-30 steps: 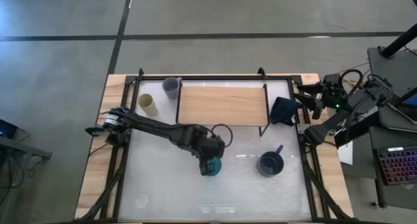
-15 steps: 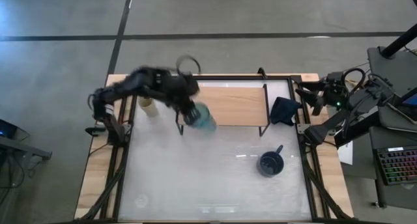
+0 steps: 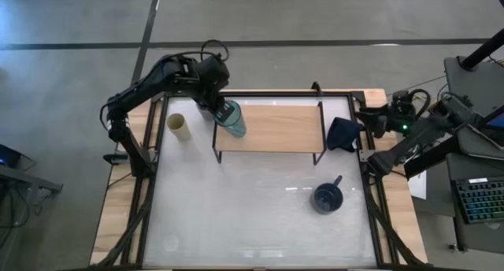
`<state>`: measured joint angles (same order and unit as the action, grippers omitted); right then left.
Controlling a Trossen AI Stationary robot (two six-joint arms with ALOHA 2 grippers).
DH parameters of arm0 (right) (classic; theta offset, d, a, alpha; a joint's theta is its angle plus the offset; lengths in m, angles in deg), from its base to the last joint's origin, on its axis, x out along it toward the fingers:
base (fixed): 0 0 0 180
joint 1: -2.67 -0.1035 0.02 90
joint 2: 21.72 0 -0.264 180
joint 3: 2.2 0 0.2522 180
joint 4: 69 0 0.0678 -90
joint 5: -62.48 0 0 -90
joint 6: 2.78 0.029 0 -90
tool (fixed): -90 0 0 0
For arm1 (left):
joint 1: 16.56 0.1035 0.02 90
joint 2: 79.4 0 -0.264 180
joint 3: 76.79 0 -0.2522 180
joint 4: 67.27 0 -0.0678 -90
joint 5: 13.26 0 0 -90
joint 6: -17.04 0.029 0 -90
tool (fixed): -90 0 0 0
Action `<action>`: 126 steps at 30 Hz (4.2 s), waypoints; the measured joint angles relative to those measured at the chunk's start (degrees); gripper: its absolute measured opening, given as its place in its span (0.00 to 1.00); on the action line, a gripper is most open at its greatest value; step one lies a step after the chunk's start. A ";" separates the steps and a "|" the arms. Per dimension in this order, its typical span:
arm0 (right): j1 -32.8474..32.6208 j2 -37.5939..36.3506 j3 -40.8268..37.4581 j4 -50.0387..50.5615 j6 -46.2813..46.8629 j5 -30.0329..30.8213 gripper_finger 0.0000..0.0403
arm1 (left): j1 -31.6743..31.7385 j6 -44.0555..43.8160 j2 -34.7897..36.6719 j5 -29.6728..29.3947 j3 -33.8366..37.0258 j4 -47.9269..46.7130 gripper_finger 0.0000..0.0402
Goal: Stack small to large cups/mugs on shelf
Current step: Put the light blue glass on the shelf, then put the brown cup on the shelf
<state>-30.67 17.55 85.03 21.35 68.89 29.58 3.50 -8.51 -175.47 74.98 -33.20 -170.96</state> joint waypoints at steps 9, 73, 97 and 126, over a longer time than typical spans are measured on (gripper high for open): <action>-0.02 3.79 -2.26 -0.62 5.56 -0.07 0.56 | 0.21 1.88 2.09 -1.84 5.25 -0.12 0.00; 0.00 -1.98 -2.53 0.65 0.50 7.00 0.56 | 12.15 -3.68 23.75 -13.05 33.20 -0.14 0.21; 0.00 -1.54 -3.78 0.69 5.56 7.39 0.56 | 23.36 12.45 25.26 -13.72 52.53 3.71 0.40; 0.00 -0.98 -8.45 0.68 12.40 7.37 0.56 | 35.86 22.97 26.57 -3.57 65.86 18.92 0.43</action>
<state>-30.67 16.58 76.58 22.03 81.30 36.95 39.36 14.47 -148.90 71.40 32.66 -152.04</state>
